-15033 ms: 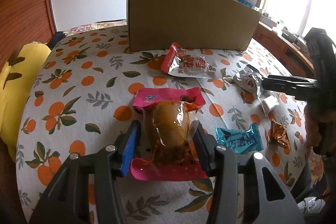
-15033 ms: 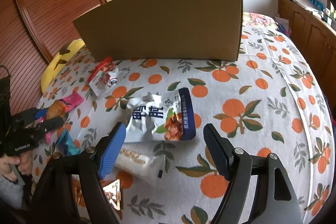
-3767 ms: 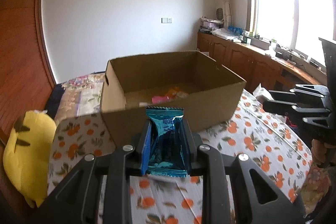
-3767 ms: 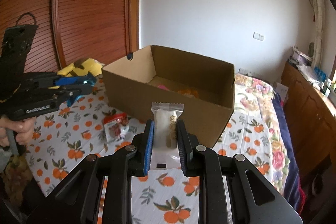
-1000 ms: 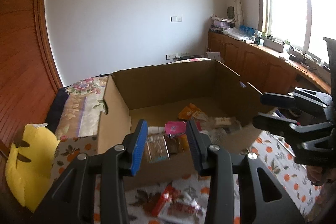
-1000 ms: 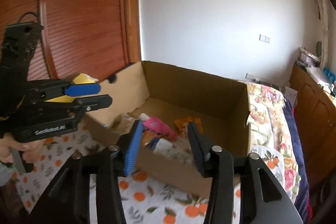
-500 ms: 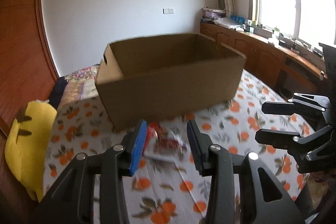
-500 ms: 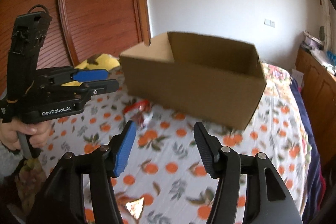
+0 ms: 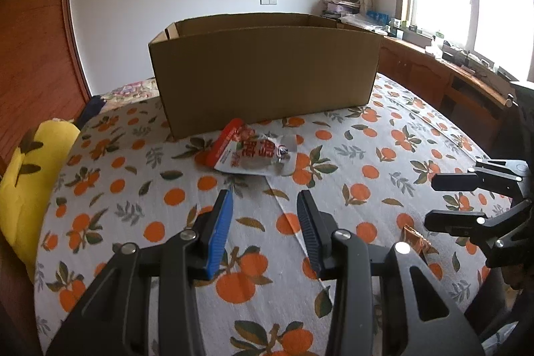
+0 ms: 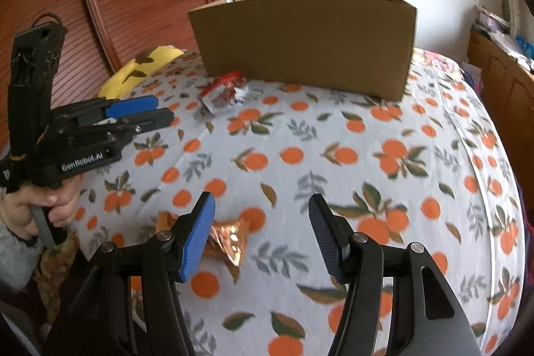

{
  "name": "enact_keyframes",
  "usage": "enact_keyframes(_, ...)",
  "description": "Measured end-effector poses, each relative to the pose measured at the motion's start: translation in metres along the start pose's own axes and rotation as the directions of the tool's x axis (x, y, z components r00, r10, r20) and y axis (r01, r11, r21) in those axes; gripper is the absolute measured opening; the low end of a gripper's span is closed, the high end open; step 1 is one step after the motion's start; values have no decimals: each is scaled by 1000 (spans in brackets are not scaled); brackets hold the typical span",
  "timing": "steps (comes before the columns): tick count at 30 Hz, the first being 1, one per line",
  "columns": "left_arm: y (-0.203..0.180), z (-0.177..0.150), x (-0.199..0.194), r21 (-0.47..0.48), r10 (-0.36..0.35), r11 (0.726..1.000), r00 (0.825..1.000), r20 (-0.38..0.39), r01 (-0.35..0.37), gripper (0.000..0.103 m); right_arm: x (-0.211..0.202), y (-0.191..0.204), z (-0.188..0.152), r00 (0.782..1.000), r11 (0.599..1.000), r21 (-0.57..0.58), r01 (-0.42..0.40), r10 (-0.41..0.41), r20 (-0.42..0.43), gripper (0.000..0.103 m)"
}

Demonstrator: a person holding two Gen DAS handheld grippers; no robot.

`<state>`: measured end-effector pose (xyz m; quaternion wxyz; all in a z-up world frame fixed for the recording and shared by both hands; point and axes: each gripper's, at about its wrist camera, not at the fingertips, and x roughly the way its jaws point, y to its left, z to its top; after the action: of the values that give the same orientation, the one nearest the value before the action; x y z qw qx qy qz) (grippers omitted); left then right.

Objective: Organize snacks
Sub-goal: 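Move right tool down to copper wrapper while left tool returns to table, then close right tool on copper wrapper and lift it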

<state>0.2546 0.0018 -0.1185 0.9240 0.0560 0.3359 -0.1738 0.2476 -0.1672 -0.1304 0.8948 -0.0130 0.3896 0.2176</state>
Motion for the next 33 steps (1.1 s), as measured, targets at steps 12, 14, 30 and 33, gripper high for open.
enact_keyframes(12, 0, -8, 8, -36, -44, 998, 999, -28, 43, 40, -7, 14, -23, 999, 999, -43, 3, -5, -40, 60)
enact_keyframes(14, 0, -8, 10, -39, -44, 998, 998, -35, 42, 40, -5, 20, -25, 999, 998, -58, 1, -3, -46, 60)
enact_keyframes(30, 2, -13, 6, -50, -38, 998, 999, -9, 38, 40, 30, 41, -1, 998, 988, -156, 5, -15, -64, 60)
enact_keyframes(33, 2, -14, 5, -55, -38, 998, 999, -4, 37, 40, 35, 42, 3, 998, 988, -152, -7, -3, -70, 58)
